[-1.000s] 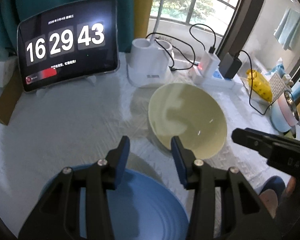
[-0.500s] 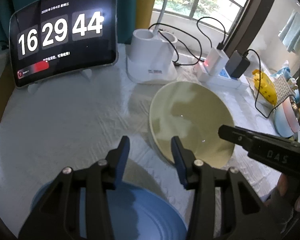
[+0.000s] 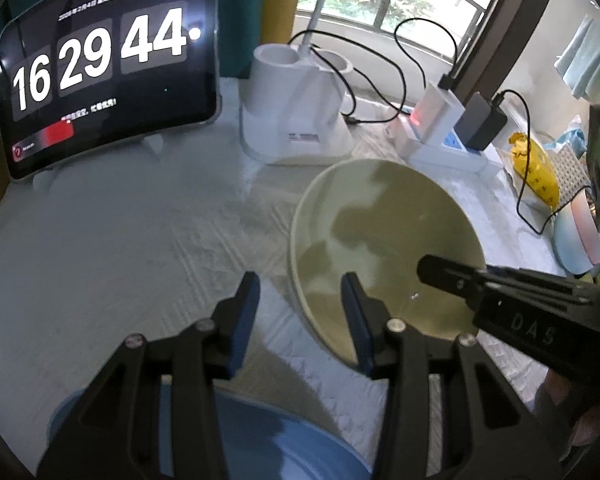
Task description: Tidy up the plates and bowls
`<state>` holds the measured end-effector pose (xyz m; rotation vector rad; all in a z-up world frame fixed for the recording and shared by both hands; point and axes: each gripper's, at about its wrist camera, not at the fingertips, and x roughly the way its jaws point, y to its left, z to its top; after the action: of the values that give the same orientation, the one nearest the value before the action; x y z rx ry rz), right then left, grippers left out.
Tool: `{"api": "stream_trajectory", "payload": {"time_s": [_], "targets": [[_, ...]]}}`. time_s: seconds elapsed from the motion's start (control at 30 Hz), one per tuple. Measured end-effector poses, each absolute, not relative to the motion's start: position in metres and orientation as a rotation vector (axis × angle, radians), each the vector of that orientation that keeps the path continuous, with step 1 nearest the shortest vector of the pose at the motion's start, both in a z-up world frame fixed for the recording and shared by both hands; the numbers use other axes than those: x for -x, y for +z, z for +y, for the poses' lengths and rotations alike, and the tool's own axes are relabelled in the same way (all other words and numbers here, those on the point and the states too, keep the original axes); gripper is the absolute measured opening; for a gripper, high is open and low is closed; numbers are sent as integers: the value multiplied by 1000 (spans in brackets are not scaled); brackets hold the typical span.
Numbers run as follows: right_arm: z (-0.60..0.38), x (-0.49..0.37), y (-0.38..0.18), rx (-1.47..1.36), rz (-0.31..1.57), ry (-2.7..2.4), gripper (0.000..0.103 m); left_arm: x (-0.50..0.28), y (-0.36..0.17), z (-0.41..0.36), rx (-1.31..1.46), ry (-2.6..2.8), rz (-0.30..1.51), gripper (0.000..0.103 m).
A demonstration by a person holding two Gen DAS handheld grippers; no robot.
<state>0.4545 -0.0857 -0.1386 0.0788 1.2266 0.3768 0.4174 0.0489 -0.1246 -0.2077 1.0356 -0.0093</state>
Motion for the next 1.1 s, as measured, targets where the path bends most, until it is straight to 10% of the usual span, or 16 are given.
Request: {"api": "stream_trajectory", "payload": {"time_s": [1.1], "targets": [[-99, -420, -102, -86, 1073, 390, 12, -381, -92, 37, 183, -55, 920, 24]]}}
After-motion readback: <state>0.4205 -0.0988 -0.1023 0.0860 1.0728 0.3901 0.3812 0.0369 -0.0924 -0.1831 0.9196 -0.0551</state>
